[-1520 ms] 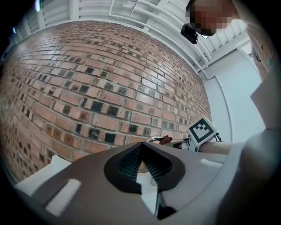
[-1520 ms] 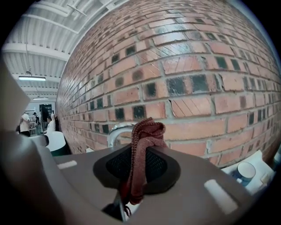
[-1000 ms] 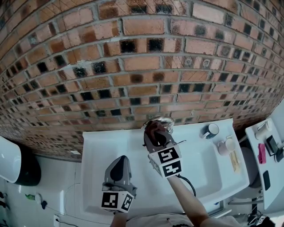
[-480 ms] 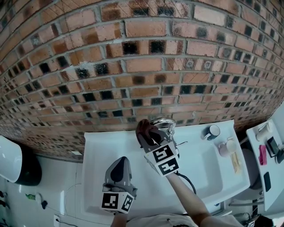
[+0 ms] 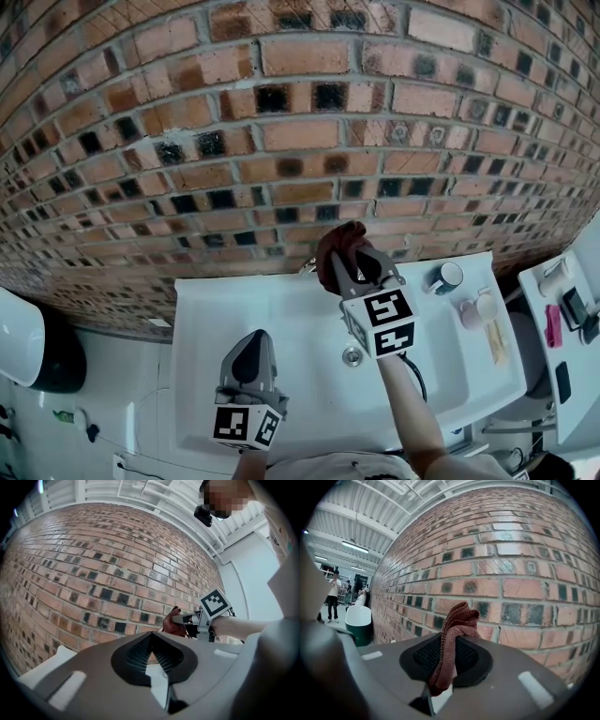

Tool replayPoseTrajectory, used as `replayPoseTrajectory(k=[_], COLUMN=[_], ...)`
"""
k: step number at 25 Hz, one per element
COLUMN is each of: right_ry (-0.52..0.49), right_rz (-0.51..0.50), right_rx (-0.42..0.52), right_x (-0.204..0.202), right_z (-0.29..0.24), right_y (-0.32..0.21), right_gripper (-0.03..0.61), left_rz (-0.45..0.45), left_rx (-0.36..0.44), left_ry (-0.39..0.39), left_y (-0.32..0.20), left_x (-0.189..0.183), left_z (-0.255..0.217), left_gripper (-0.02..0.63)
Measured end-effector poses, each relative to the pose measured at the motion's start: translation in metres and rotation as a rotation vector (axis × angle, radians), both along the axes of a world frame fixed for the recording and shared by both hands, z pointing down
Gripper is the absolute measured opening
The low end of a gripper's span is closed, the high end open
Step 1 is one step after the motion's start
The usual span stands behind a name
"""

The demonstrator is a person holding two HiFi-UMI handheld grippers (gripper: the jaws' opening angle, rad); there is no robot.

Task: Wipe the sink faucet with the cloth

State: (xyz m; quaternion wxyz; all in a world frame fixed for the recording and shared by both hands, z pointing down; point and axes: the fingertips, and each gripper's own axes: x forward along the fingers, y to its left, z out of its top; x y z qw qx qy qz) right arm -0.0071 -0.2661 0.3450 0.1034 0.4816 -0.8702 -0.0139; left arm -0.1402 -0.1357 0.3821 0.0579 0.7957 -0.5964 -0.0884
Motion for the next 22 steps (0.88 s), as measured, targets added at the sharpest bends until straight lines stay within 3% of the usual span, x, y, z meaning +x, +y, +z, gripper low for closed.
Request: replayPoseTrajectory(k=[10, 17, 22], right_ry=[-0.014, 0.118, 0.240], right_rz=[0.166, 0.252, 0.190], right_rx=[-0.042, -0.172, -0.312], right_x=[0.071, 0.102, 0.082], right_z=[0.020, 0.084, 0.158], right_y=[-0.014, -0.019, -0.009], right_gripper=[0.051, 0.050, 0.049], left_rz=[0.005, 0.016, 0.015], left_rx=[-0.008, -0.018, -0.020], left_ry=[-0.001, -0.001, -0.003], left_y=[-0.002, -0.006, -0.005], left_x=[0.002, 0.008, 0.008], left_z=[0.003, 0.006, 0.007], left_gripper=[0.002, 0.002, 0.002])
